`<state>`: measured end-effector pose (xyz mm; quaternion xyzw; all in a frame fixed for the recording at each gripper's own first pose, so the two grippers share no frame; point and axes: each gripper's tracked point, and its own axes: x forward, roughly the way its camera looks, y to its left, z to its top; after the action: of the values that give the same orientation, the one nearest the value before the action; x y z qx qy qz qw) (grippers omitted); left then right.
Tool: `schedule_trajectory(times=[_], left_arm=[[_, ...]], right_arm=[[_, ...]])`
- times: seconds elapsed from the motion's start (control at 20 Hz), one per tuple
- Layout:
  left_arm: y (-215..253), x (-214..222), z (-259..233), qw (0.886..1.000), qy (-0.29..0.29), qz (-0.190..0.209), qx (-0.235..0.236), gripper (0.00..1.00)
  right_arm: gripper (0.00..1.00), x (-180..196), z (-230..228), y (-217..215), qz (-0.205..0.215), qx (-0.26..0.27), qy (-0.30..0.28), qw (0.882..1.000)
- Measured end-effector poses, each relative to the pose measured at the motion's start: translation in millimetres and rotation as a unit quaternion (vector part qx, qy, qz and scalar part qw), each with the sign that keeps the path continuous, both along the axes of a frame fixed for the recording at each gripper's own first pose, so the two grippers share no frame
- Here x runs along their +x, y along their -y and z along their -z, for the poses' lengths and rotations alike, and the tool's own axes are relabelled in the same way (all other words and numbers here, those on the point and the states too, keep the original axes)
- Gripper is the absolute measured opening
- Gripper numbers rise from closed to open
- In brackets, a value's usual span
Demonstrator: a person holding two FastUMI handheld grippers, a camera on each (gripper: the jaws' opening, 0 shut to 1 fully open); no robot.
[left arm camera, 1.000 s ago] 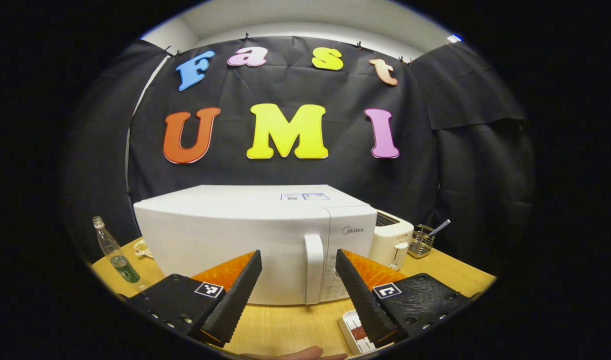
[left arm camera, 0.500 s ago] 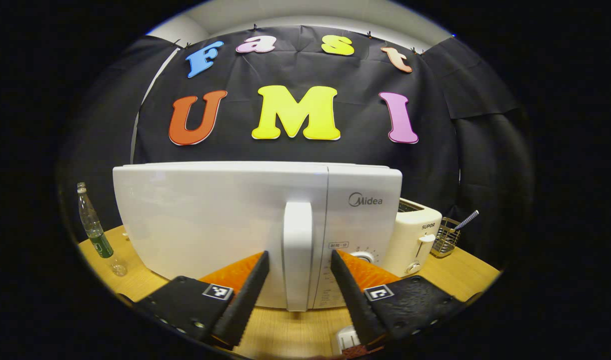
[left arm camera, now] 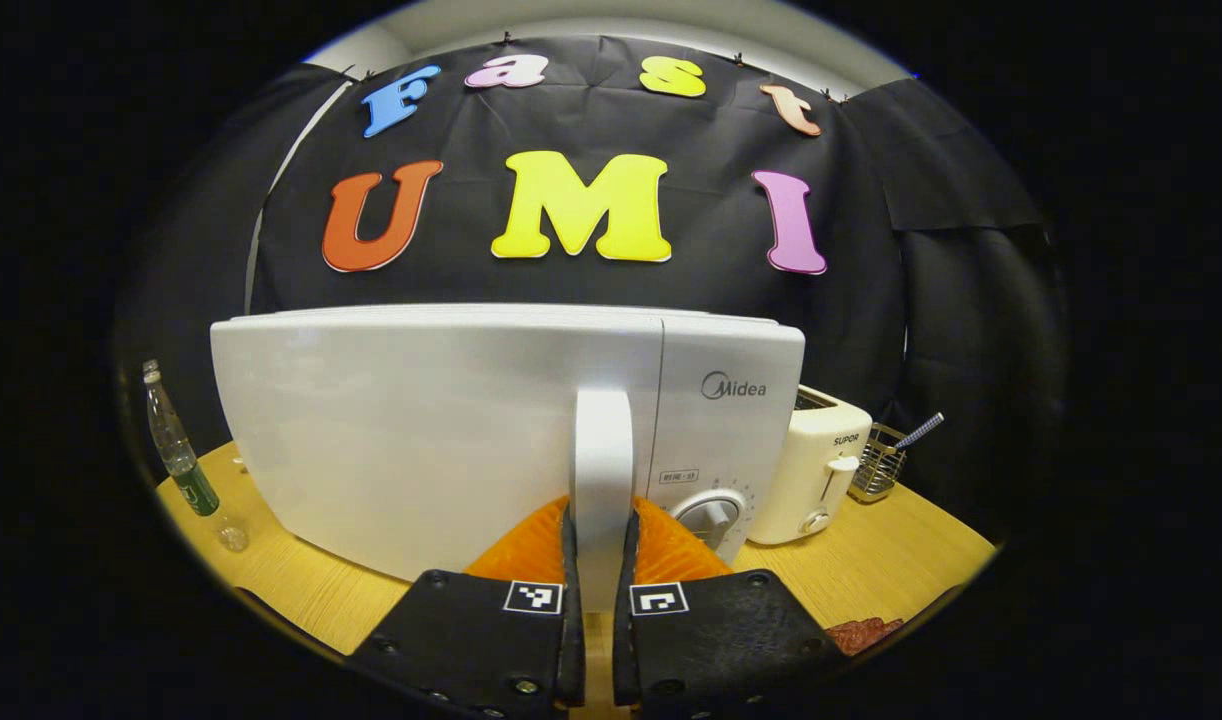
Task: Open the microwave oven with the left hand, put the food in, and close the microwave oven.
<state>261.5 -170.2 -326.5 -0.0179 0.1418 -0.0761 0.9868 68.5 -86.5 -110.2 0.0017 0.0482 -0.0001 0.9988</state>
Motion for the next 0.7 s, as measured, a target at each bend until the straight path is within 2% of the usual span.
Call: schedule_trajectory(times=[0.3, 0.4, 0.45, 0.65, 0.7], left_arm=[[0.2, -4.5, 1.3, 1.0, -0.017, 0.019, 0.005, 0.1], [-4.6, -17.0, -6.9, 1.0, -0.008, 0.018, 0.008, 0.1], [-6.5, -30.2, -1.6, 0.999, -0.024, 0.025, 0.015, 0.1], [-23.1, -76.2, -12.5, 0.998, -0.008, 0.062, 0.001, 0.1], [-27.6, -86.5, -13.3, 0.998, 0.0, 0.069, 0.004, 0.1]], right_arm=[[1.0, -16.9, -7.0, 1.7, 0.003, -0.016, 0.012, 1.0], [1.0, -19.8, -2.3, 5.6, 0.005, -0.018, 0.005, 1.0], [1.0, -21.7, -0.2, 7.4, 0.005, -0.017, 0.001, 1.0], [1.0, -34.1, 4.8, 7.6, -0.001, -0.016, -0.006, 1.0], [0.94, -36.3, 6.6, 7.1, -0.001, -0.016, -0.008, 1.0]])
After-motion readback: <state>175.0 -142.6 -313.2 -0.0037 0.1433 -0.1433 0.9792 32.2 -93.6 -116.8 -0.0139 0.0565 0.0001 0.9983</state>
